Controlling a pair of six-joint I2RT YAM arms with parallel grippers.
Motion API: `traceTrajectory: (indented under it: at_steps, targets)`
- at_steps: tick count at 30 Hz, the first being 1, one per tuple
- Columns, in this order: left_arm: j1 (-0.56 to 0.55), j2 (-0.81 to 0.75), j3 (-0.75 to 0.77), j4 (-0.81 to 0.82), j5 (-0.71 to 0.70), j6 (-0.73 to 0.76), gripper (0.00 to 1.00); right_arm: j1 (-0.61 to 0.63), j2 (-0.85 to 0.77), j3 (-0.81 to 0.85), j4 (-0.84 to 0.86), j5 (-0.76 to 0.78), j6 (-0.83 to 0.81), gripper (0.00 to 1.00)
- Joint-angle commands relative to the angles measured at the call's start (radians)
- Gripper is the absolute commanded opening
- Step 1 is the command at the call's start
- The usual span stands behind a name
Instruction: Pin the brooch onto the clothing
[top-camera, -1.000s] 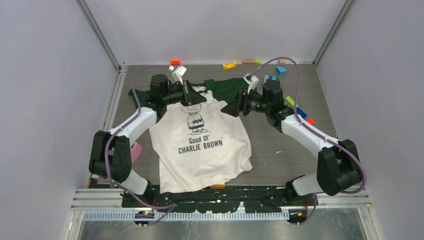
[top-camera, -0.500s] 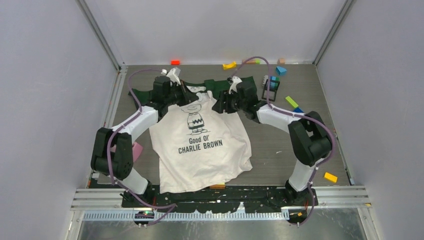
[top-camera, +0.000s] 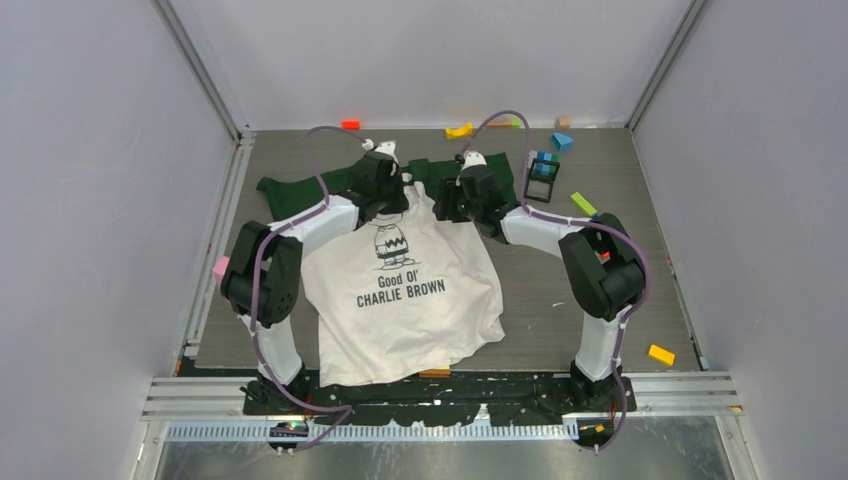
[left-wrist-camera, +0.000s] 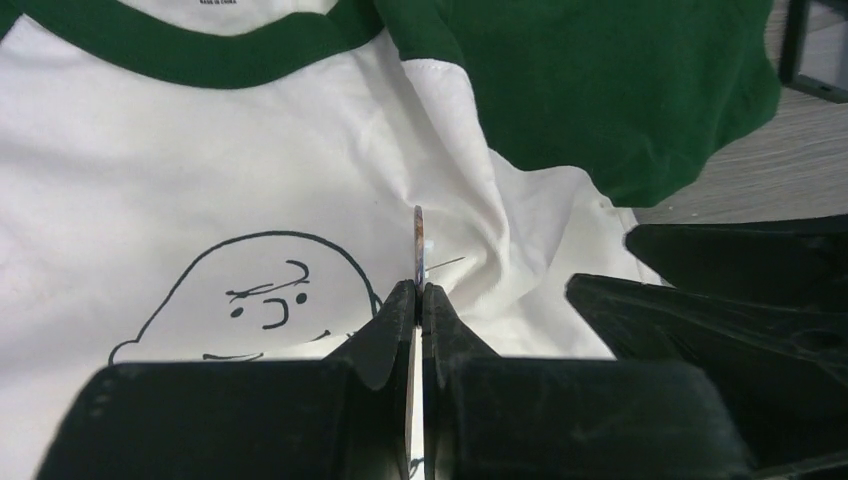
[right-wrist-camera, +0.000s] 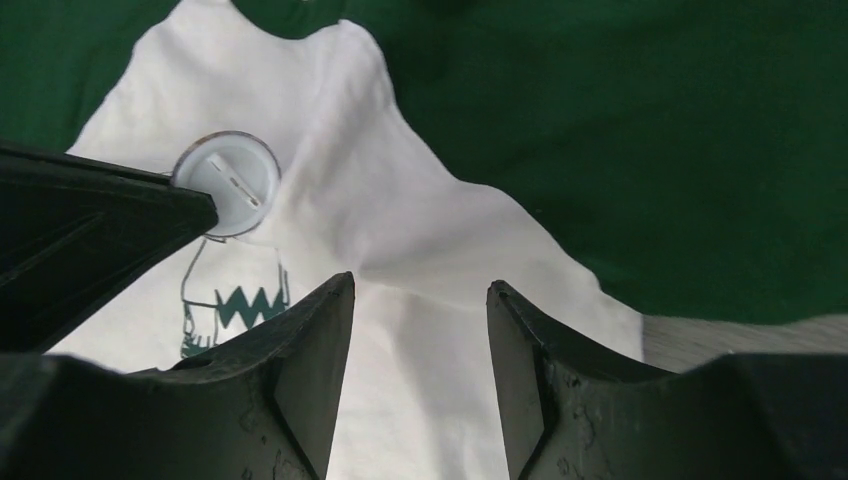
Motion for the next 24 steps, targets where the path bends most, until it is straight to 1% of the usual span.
traceTrajectory:
  at_steps: [1, 6, 12, 19, 24]
  targets:
    - [-0.037, 0.023, 0.073, -0.039, -0.159, 0.083, 0.0, 0.0, -0.113, -0.063, 0.037, 0.135, -0.012, 0.57]
    - [-0.084, 0.072, 0.151, -0.097, -0.227, 0.145, 0.0, 0.0, -0.164, -0.117, 0.036, 0.151, -0.015, 0.57]
    - [-0.121, 0.149, 0.271, -0.228, -0.291, 0.195, 0.0, -0.001, -0.189, -0.141, 0.03, 0.159, -0.023, 0.57]
    - [-0.138, 0.143, 0.268, -0.256, -0.334, 0.202, 0.0, -0.002, -0.205, -0.146, 0.03, 0.163, -0.026, 0.57]
    - [-0.145, 0.129, 0.253, -0.257, -0.324, 0.201, 0.0, -0.002, -0.204, -0.147, 0.03, 0.162, -0.023, 0.57]
